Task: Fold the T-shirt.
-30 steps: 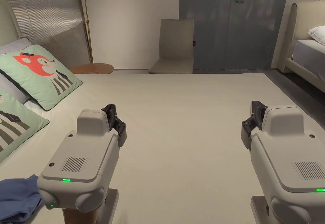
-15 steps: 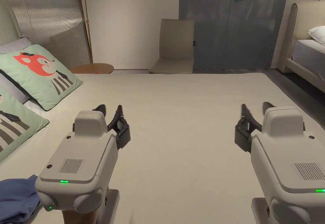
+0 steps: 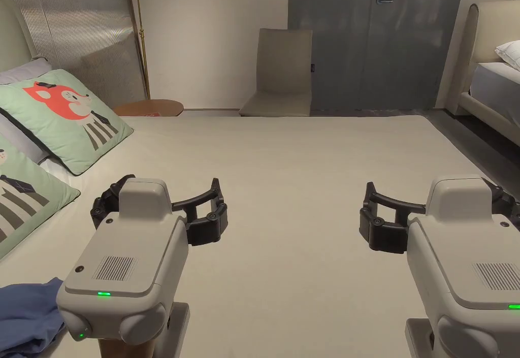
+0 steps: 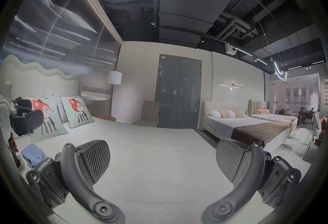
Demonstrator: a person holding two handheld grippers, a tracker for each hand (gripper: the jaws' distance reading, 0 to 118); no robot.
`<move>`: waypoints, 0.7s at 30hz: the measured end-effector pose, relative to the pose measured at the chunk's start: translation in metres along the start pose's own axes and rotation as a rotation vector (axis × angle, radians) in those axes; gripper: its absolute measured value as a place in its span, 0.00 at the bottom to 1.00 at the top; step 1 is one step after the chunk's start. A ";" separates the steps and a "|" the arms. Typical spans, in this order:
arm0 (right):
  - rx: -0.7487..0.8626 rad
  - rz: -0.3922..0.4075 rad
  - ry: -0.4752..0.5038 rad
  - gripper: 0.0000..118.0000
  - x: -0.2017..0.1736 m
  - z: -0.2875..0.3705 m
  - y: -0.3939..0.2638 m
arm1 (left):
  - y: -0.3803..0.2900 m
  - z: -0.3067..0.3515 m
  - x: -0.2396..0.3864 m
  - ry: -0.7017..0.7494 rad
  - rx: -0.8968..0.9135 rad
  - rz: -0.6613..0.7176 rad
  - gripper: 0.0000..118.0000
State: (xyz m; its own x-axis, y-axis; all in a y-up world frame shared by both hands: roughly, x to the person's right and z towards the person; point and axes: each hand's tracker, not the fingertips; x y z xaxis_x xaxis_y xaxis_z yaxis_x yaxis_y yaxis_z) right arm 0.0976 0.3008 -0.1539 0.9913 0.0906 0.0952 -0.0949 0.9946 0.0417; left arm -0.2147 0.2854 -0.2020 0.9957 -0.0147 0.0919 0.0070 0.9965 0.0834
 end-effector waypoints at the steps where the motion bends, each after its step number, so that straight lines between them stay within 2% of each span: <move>1: 0.001 0.000 0.002 1.00 0.000 0.000 0.001 | 0.000 0.000 0.000 -0.001 0.000 0.000 0.94; 21: 0.007 -0.002 0.006 1.00 -0.002 0.002 0.000 | 0.001 0.002 0.001 -0.001 0.001 0.004 0.94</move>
State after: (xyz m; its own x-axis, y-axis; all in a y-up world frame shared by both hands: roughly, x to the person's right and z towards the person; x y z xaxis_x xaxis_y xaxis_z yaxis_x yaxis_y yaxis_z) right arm 0.0950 0.3001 -0.1519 0.9920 0.0891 0.0895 -0.0937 0.9944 0.0484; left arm -0.2142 0.2862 -0.2002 0.9956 -0.0103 0.0929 0.0024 0.9964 0.0845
